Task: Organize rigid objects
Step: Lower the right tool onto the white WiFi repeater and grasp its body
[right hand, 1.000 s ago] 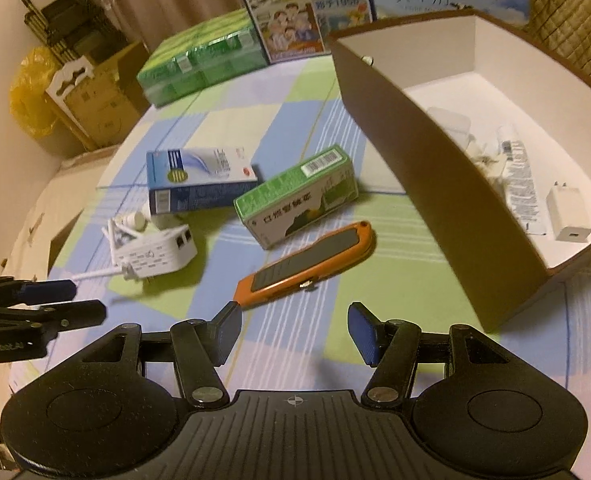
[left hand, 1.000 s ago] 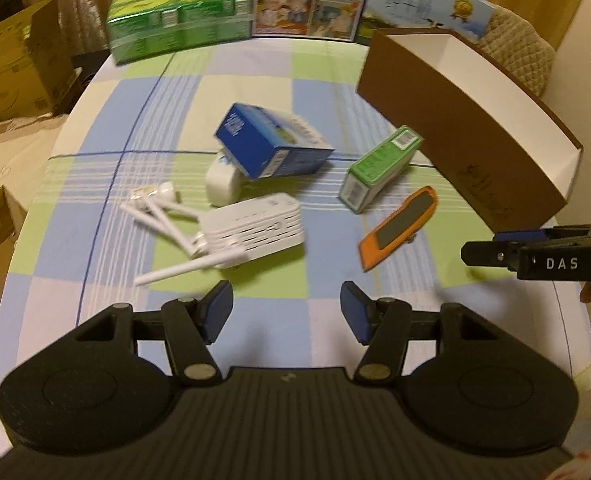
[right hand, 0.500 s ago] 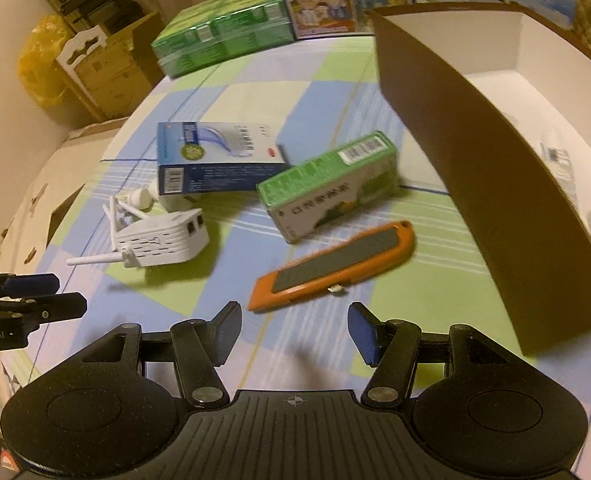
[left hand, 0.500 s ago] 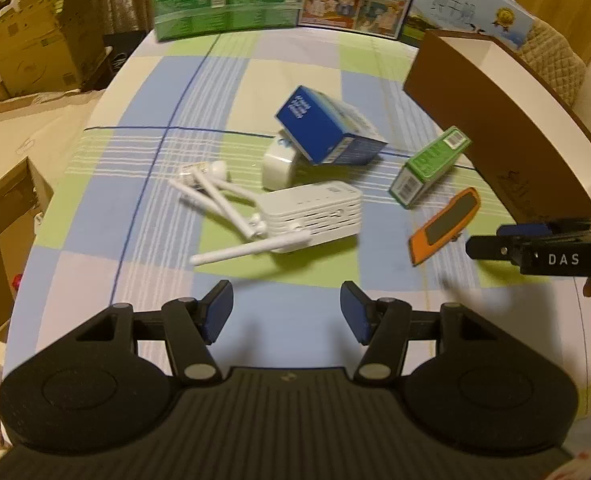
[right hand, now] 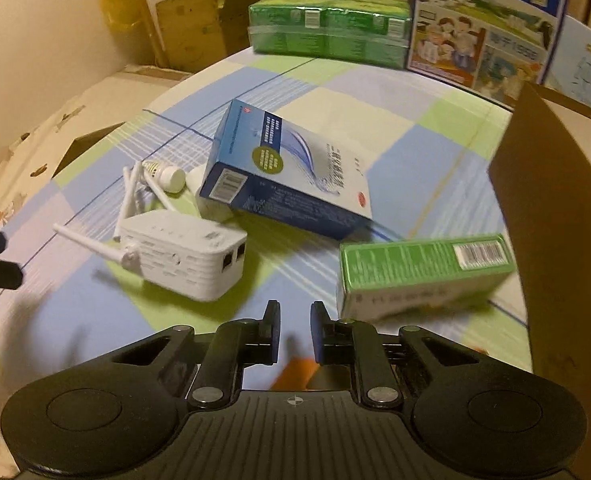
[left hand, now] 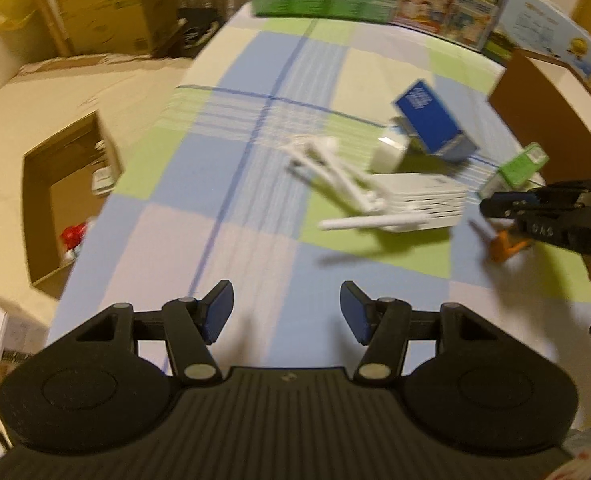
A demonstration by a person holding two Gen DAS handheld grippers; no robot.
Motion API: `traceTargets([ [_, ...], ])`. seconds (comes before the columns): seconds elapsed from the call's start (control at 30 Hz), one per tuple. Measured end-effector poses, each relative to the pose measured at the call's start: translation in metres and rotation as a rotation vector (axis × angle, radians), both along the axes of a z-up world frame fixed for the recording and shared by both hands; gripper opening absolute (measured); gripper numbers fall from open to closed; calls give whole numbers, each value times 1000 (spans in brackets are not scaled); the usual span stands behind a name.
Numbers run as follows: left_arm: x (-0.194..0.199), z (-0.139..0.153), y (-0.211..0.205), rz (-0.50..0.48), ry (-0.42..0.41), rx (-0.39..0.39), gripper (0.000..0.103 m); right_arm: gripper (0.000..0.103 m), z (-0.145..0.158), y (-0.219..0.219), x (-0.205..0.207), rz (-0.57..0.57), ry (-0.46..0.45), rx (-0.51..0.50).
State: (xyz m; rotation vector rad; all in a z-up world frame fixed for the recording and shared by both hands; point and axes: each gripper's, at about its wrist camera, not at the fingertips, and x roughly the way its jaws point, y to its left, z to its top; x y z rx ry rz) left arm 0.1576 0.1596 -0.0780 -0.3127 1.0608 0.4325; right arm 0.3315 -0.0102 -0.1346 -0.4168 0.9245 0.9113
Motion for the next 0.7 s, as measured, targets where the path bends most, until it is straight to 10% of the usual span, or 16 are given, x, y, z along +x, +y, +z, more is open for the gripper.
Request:
traceTargets([
  [0.7,-51,-8,52,204,46,42,54,14,-2,53,-63,284,187,95],
])
